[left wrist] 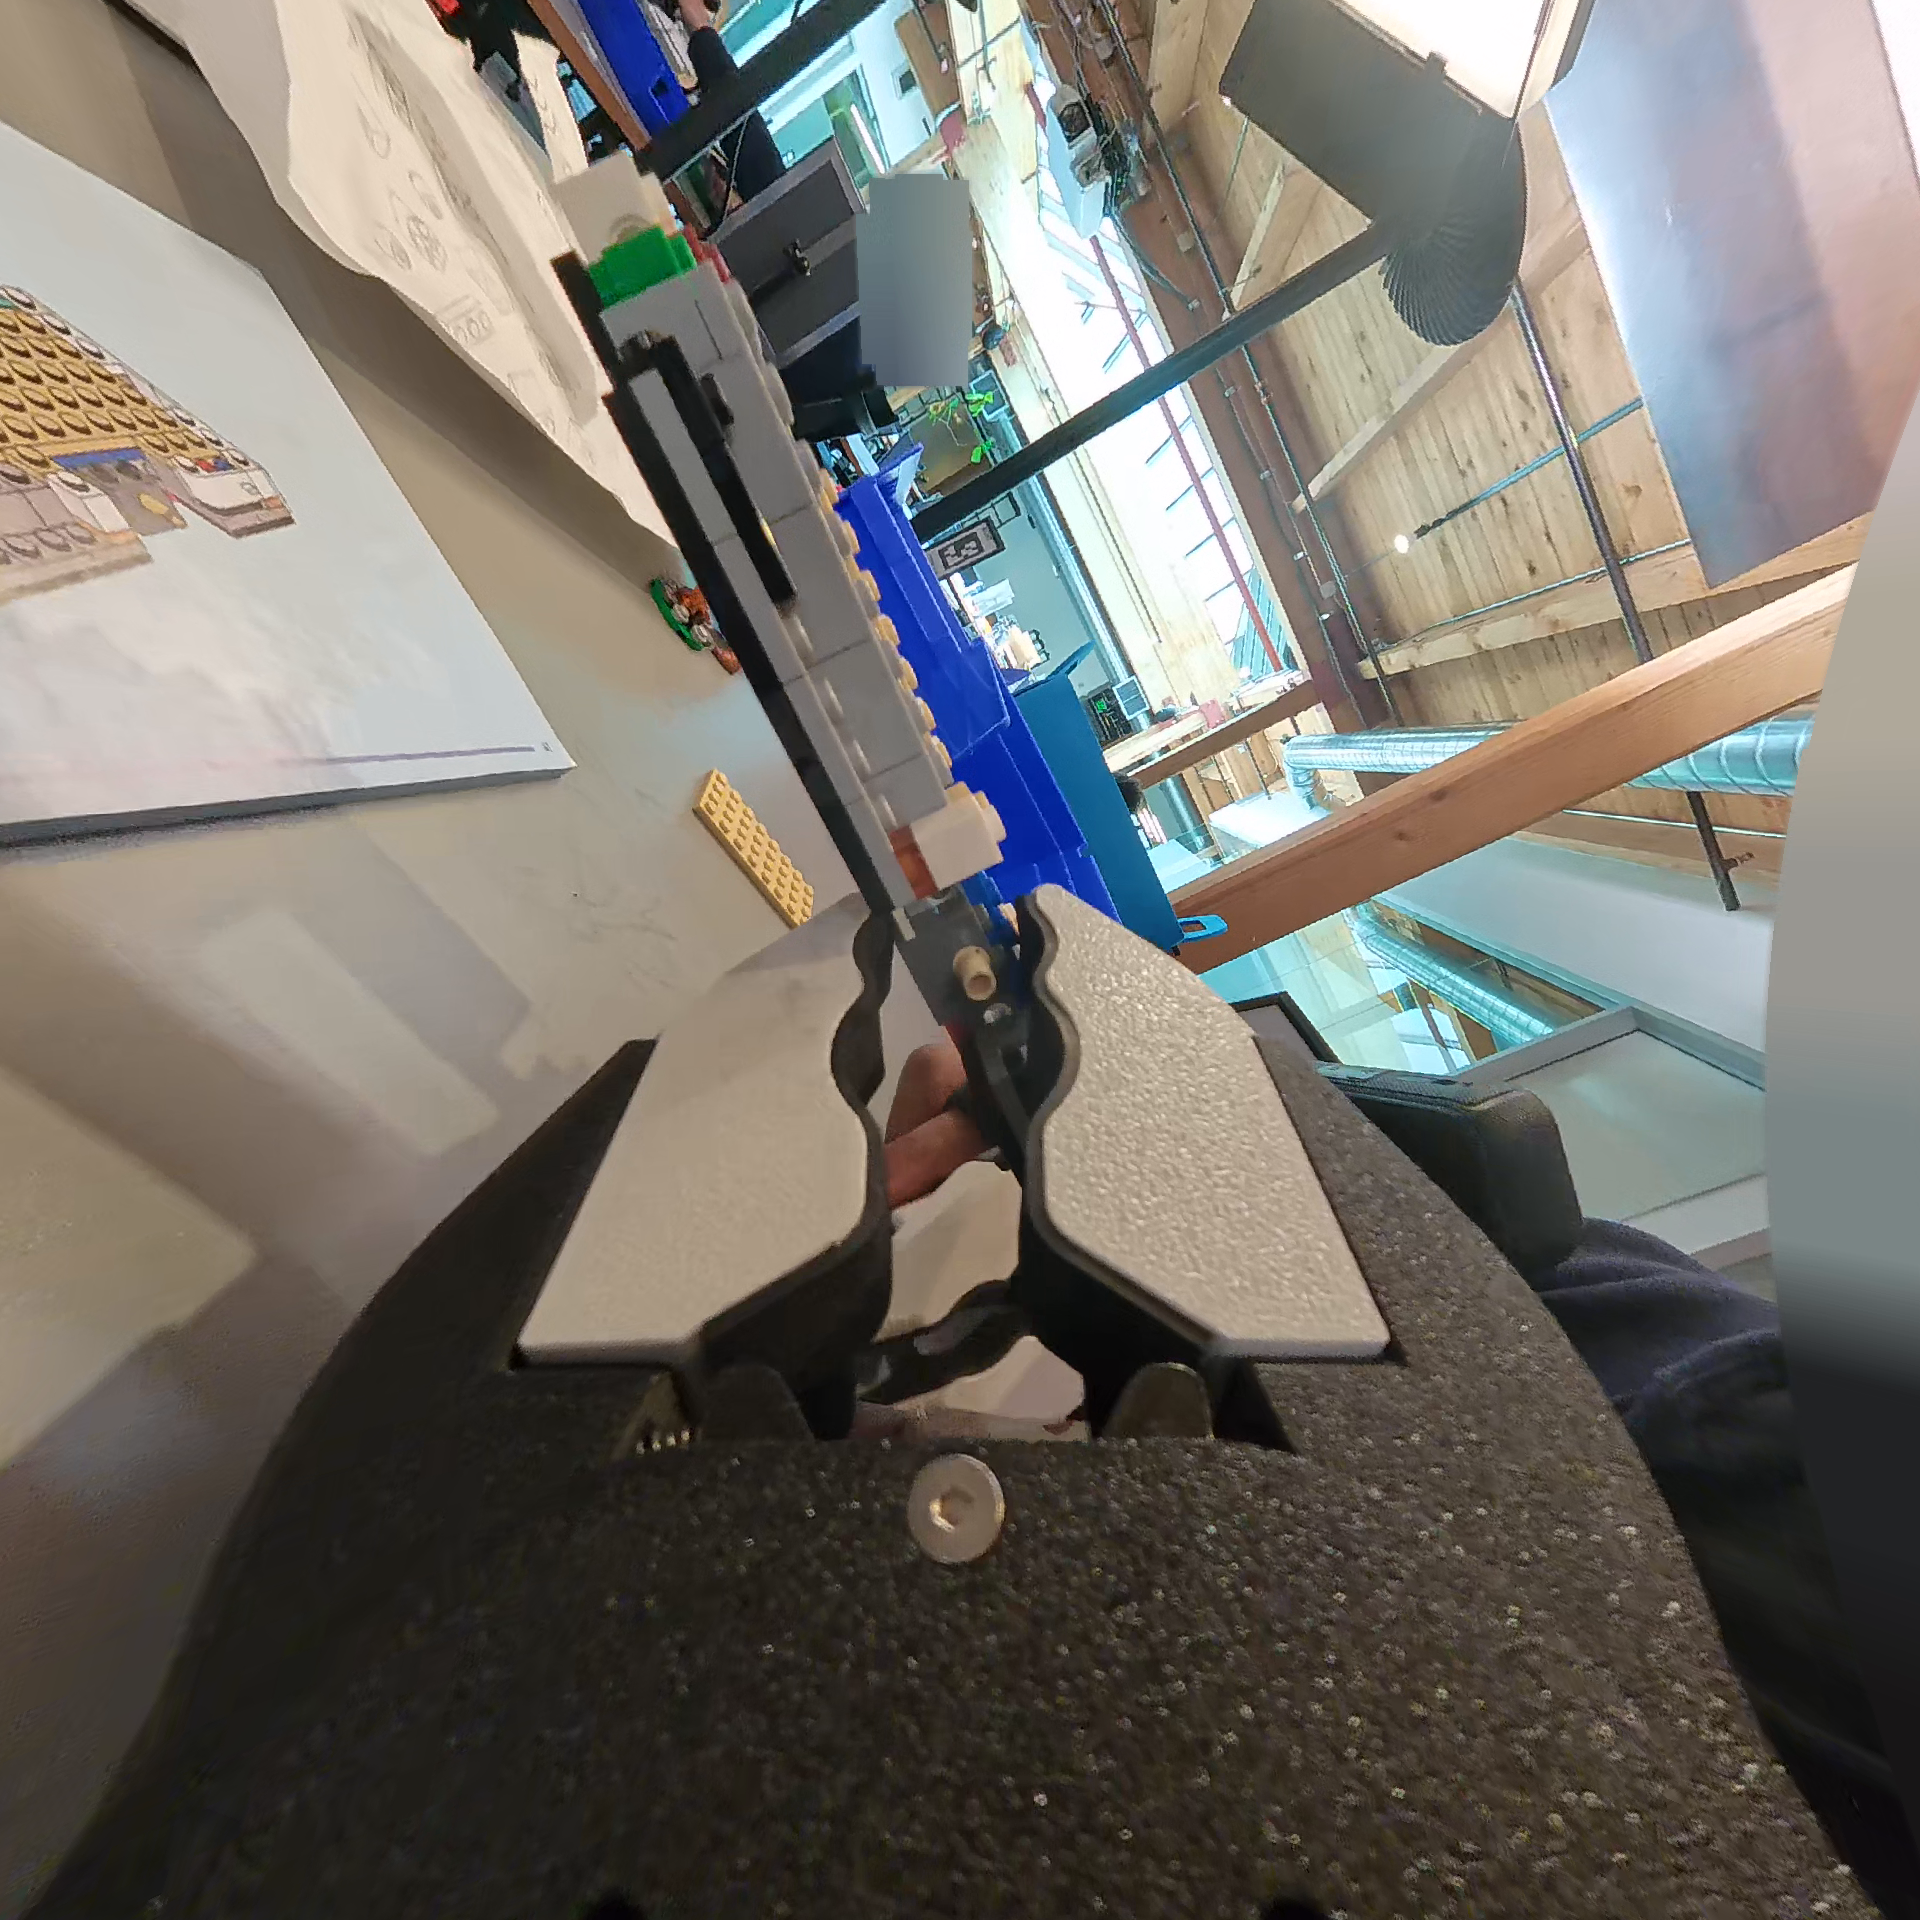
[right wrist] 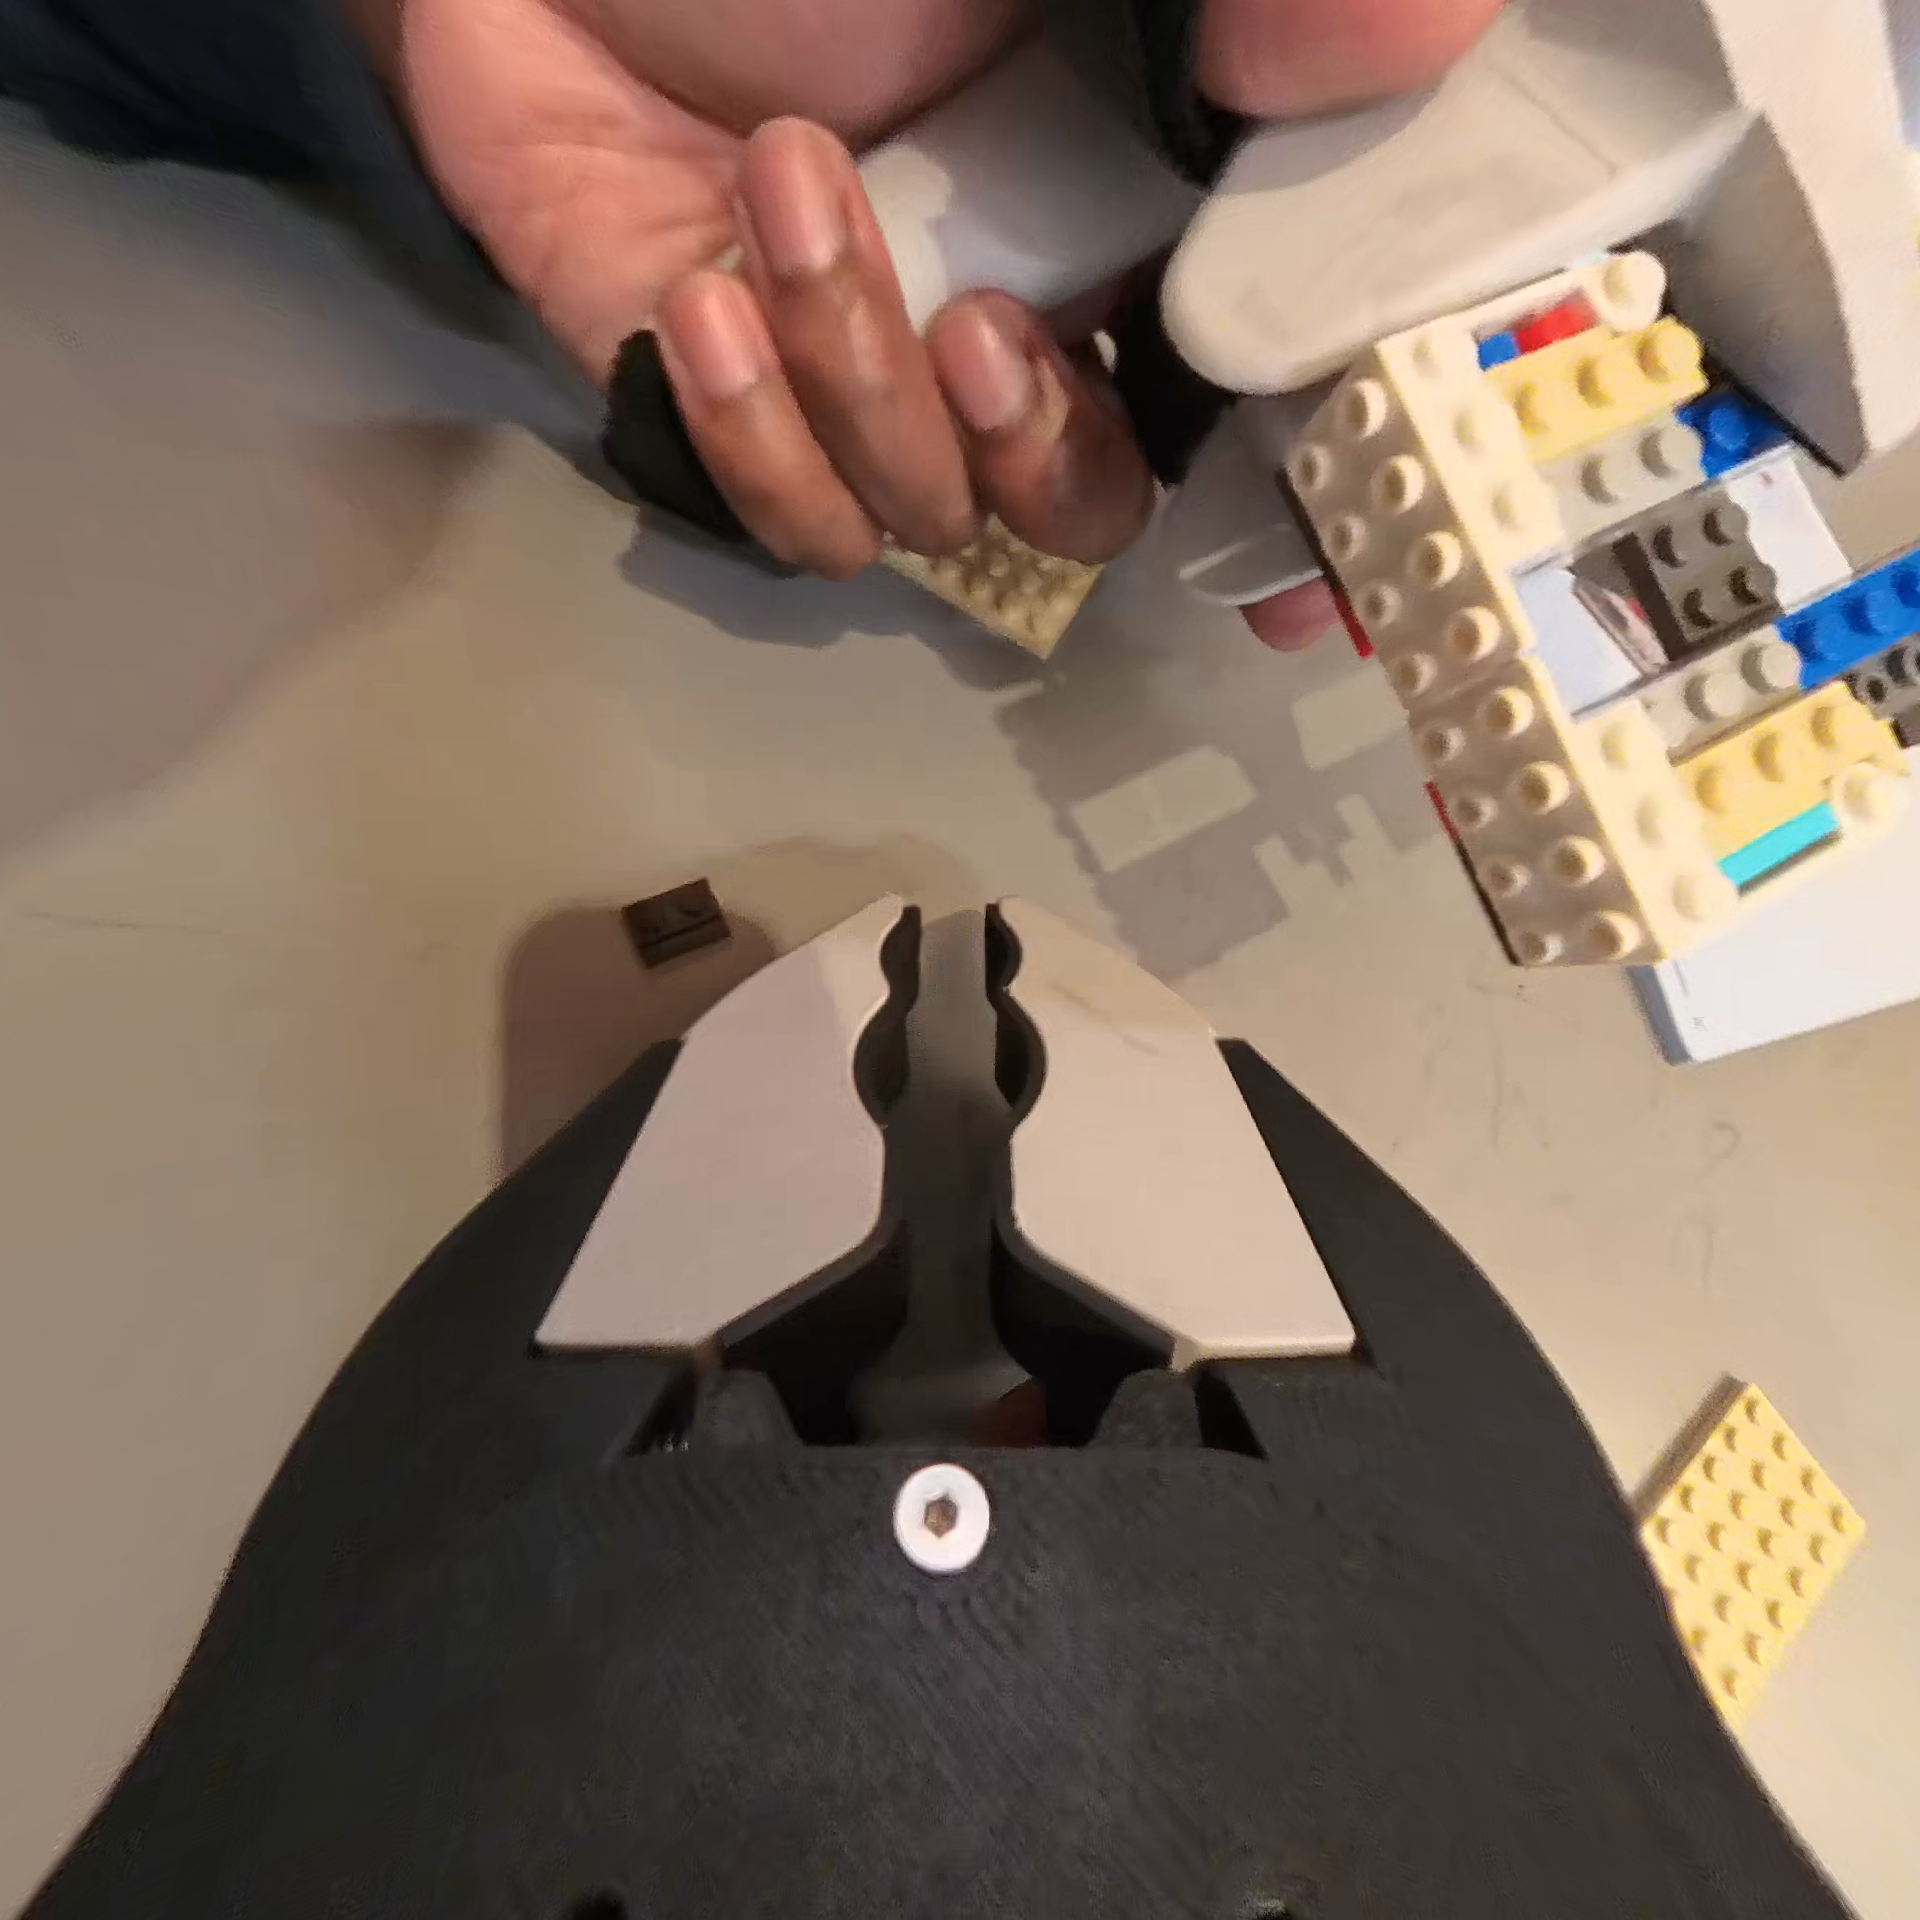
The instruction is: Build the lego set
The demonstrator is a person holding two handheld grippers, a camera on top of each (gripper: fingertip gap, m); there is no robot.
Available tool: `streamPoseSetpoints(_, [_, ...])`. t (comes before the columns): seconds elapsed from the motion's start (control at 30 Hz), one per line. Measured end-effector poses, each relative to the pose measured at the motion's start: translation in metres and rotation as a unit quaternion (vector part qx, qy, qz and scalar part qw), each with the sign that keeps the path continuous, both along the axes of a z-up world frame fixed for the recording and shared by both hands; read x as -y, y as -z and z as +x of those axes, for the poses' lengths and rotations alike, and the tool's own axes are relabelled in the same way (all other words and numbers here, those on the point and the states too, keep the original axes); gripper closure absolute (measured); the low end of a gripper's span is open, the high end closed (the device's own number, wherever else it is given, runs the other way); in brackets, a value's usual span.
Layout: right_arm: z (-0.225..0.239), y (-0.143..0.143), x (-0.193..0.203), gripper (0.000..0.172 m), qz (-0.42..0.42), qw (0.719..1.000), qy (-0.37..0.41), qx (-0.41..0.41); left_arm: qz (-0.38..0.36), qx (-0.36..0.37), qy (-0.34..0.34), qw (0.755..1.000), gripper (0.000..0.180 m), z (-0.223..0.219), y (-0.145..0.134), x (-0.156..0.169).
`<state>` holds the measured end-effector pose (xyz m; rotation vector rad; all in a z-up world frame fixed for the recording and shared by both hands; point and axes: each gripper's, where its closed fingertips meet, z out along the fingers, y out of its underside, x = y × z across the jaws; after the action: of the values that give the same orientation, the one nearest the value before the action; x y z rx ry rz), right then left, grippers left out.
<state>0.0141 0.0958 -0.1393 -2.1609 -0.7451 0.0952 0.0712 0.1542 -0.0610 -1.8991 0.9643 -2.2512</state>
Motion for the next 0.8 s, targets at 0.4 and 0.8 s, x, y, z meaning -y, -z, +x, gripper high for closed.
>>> streamPoseSetpoints(0.4, [-0.033, 0.006, 0.014, 0.15, -0.013, 0.997, -0.07, 0.026, 0.0, -0.002, 0.002, 1.0, 0.157, 0.0, 0.002, 0.001])
streamPoseSetpoints(0.8, [-0.048, 0.003, 0.032, 0.147, -0.065, 0.991, -0.106, -0.037, -0.001, -0.004, 0.005, 1.0, 0.157, 0.0, 0.003, 0.002])
